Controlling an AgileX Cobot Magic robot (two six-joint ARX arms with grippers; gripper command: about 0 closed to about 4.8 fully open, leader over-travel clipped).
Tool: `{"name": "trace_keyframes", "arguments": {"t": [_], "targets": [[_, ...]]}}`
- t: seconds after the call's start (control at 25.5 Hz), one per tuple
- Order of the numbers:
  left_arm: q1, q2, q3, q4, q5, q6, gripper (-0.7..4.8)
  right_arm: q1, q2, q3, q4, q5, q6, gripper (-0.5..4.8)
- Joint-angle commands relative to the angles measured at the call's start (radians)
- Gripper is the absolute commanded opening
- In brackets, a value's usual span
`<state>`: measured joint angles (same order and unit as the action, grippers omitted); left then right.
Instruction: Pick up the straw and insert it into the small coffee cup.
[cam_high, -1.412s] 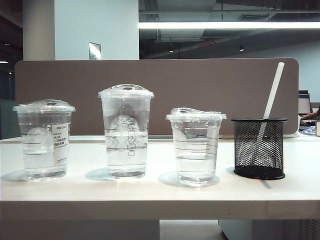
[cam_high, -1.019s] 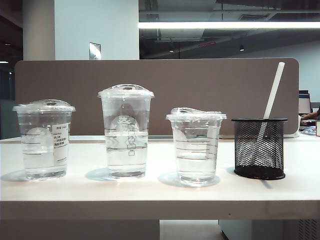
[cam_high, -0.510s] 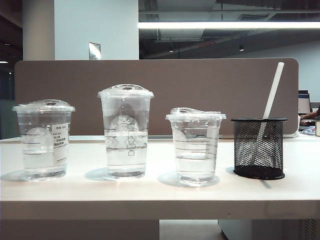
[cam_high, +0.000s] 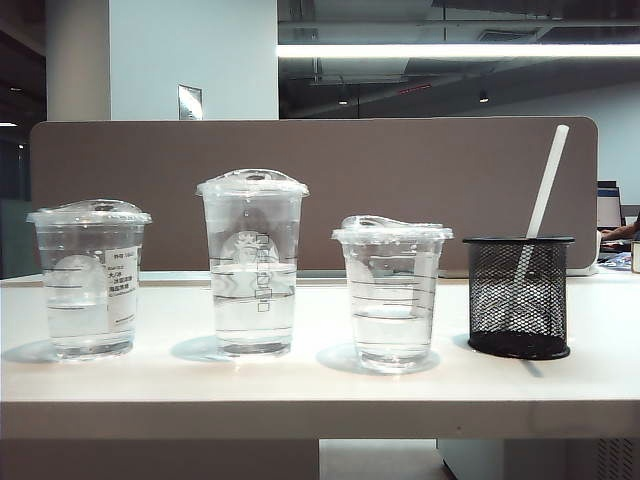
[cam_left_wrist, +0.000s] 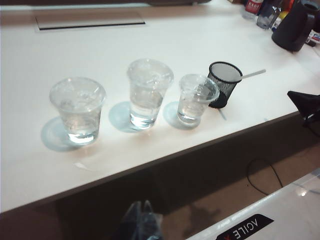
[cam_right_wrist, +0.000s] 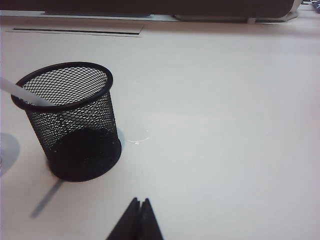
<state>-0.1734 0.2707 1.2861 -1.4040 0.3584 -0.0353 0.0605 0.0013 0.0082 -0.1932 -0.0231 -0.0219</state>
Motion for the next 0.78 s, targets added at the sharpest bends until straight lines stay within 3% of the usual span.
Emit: {"name": "trace_keyframes", "arguments": {"t": [0.04, 0.78], "targets": [[0.002, -0.002, 0.002, 0.026, -0.015, 0.005, -0.05, 0.002, -0.001, -0.007, 0.012, 0.002, 0.003, 0.03], [0.004, -0.002, 0.002, 0.045, -0.041, -0.002, -0.05, 0.002, -0.001, -0.007, 0.042, -0.051, -0.029, 0.03]]}}
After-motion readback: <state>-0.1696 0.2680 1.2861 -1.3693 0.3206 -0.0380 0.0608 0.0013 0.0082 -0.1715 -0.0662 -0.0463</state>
